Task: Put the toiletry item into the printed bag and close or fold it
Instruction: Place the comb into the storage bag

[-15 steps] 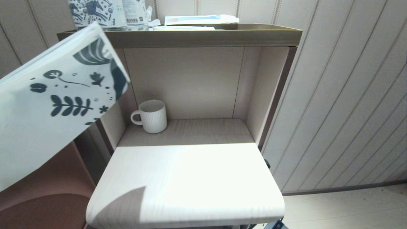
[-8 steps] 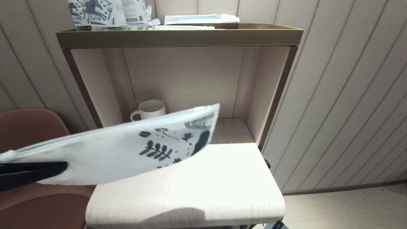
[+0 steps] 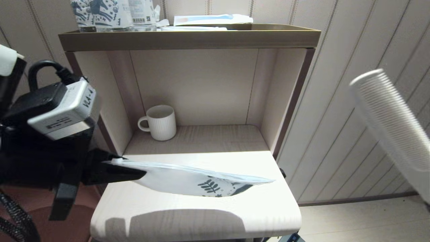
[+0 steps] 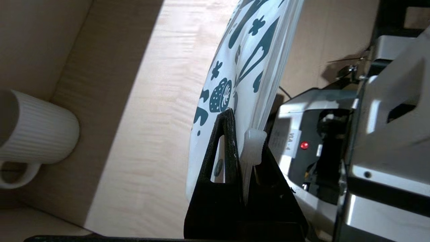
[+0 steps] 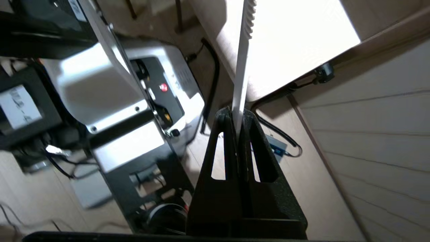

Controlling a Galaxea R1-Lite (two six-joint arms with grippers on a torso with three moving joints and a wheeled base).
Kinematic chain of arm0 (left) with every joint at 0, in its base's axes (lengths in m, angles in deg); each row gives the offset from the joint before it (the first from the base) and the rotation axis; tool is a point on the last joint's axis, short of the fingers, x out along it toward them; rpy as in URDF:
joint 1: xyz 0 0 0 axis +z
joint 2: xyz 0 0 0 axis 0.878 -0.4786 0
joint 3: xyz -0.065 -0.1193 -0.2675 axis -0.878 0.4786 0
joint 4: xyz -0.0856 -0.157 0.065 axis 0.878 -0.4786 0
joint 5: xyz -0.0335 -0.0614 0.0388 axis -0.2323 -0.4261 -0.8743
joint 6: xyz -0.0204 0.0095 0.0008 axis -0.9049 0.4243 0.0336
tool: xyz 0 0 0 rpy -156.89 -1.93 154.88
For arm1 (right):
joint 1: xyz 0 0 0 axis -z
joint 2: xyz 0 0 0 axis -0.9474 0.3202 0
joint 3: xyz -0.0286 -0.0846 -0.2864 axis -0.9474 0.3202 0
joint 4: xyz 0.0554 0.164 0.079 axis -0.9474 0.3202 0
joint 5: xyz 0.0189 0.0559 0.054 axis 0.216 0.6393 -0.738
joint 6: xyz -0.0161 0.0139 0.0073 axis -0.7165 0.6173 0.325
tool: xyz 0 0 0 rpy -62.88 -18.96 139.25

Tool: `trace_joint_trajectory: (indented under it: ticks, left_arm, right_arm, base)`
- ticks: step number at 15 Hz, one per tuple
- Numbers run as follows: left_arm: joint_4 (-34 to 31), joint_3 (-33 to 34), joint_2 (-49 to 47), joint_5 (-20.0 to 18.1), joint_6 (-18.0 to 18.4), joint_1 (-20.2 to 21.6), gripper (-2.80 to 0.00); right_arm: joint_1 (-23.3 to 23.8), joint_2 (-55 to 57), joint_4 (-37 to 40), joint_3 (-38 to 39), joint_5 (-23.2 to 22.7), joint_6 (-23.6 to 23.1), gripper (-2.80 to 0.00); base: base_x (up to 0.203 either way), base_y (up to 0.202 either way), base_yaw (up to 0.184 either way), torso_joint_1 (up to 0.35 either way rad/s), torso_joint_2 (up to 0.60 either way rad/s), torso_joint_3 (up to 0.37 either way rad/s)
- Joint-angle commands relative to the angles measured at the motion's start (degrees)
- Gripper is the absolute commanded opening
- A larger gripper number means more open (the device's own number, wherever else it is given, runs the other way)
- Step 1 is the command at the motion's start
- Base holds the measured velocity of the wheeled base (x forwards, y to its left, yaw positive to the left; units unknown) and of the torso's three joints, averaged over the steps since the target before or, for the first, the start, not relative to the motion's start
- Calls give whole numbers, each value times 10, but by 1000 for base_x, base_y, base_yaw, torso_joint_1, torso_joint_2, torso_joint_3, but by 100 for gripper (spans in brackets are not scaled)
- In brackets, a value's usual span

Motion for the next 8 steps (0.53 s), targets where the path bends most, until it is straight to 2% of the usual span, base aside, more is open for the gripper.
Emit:
trace_joint_trajectory:
  ticks: [1,3,4,8]
  left_arm:
    - [-1,-37,-56,36,8,-9,-280]
    - [3,-50,-73,67,19,-10,-280]
    - [6,-50,-75,67,19,-10,-280]
    - [38,-59,-99,85,20,-20,-280]
  right_arm:
    - [-51,71,6,-10,21,-15,-280]
    - [-71,109,9,-10,66,-20,-280]
    - [-74,128,8,-14,101,-26,-280]
    - [-77,176,16,-52,188,-39,-280]
  base:
    - [0,0,0,0,0,0]
    - [0,0,0,0,0,0]
    - [0,0,0,0,0,0]
    - [0,0,0,0,0,0]
